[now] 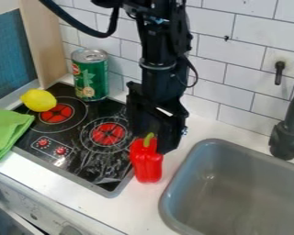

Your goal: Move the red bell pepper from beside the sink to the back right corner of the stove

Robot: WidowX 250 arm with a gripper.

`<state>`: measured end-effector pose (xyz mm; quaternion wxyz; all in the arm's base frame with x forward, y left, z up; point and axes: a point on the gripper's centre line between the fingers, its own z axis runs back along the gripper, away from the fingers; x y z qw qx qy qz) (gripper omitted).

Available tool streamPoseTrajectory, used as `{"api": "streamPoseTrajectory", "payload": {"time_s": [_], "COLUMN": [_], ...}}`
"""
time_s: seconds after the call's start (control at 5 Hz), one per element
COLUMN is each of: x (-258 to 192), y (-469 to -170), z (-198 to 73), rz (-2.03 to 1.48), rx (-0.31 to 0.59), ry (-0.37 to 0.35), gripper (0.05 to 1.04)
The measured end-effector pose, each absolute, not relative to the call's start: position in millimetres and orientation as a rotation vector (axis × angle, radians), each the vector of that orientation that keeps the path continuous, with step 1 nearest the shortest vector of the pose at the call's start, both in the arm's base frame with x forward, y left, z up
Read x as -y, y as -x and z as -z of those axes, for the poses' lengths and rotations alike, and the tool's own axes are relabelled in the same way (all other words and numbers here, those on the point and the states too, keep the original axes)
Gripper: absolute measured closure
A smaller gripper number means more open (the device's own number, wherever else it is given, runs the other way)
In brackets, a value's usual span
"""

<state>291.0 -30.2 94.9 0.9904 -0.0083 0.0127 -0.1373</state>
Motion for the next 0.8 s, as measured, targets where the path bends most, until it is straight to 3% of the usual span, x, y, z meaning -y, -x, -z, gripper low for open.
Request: {"api": "streamPoseTrajectory", "payload": {"time_s": [0.2, 0.6, 0.8], "x": [30.9, 32.0, 29.3], "y": [-293.3, -298.2, -299.7], "z": [-93.5, -84.1, -82.7], "rz": [0.28, 0.281, 0.273], "rx": [-0.014, -0.022, -0.026], "ry": [0.019, 0.023, 0.027], "gripper": [0.145, 0.735, 0.922]}}
